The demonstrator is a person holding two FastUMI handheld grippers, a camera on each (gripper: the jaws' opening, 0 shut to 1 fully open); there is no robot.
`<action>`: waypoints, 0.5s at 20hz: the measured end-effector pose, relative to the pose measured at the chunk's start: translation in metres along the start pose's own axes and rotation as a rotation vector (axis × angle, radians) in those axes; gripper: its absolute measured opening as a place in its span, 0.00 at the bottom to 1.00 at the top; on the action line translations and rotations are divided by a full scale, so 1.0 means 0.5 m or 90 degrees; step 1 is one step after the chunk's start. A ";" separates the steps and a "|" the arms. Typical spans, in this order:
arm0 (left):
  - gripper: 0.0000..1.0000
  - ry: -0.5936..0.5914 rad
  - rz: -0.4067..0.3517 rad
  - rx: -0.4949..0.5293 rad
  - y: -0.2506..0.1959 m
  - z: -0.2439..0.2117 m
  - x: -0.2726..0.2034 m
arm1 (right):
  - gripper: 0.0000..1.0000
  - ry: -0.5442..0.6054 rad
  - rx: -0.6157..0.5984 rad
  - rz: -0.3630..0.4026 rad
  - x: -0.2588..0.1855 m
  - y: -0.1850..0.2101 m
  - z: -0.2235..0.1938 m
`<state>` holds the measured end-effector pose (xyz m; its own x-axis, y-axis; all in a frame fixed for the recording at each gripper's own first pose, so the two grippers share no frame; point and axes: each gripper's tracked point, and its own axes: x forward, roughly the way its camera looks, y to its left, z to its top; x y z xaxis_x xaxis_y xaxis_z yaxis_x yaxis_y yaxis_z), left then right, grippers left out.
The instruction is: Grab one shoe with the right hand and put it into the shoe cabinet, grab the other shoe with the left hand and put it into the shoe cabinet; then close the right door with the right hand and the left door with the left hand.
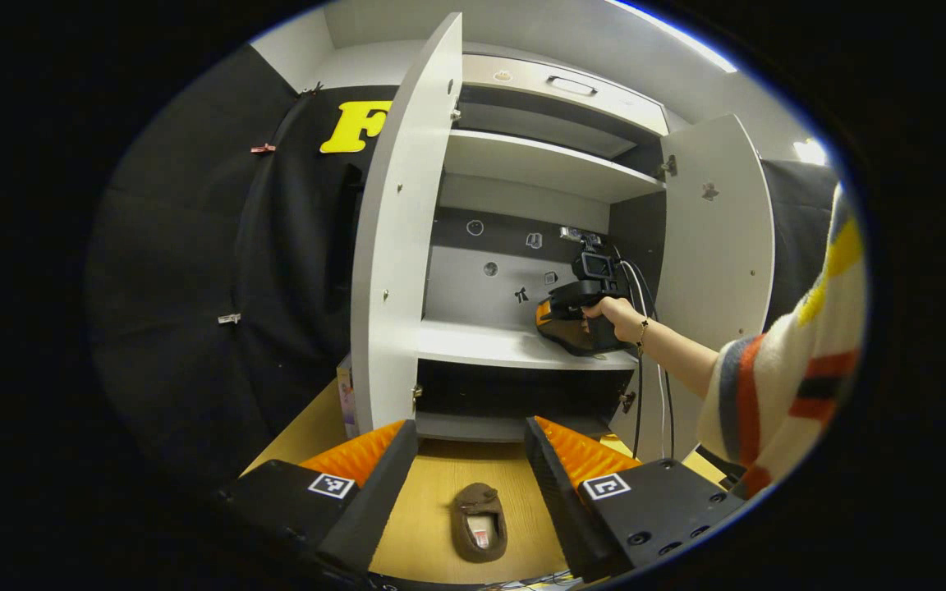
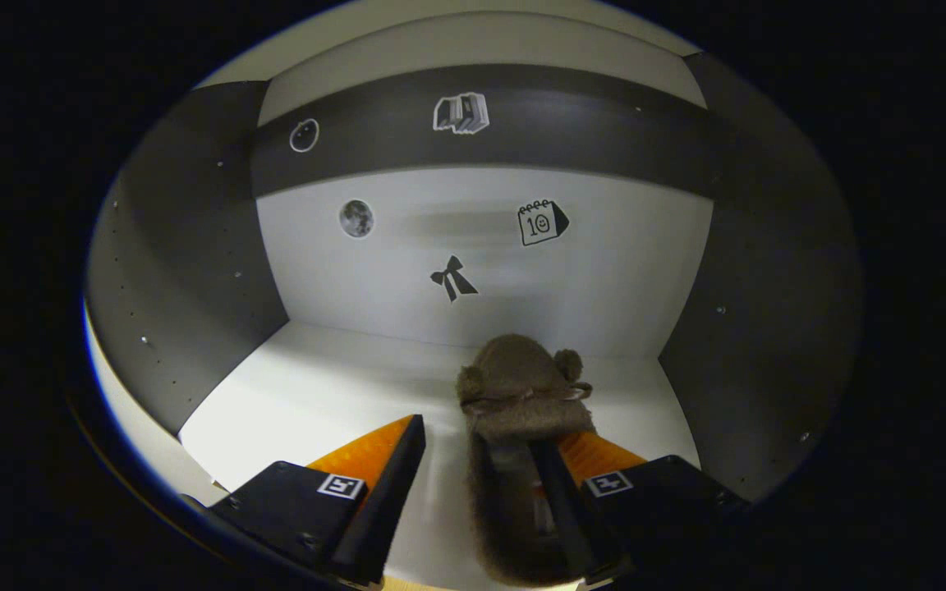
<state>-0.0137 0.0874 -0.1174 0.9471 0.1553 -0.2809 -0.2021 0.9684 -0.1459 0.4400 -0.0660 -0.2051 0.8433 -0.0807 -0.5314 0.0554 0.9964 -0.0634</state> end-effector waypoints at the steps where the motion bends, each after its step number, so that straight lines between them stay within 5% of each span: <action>1: 0.85 0.000 -0.008 0.004 -0.005 -0.001 0.000 | 0.94 -0.018 -0.009 0.005 -0.031 0.004 0.004; 10: 0.85 -0.003 -0.071 0.002 -0.027 -0.072 0.021 | 0.98 -0.255 -0.036 0.101 -0.445 0.061 0.019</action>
<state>-0.0102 0.0692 -0.1523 0.9647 0.0479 -0.2591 -0.0952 0.9803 -0.1728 0.2591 -0.0173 -0.0810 0.9806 0.1005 -0.1685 -0.1119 0.9920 -0.0592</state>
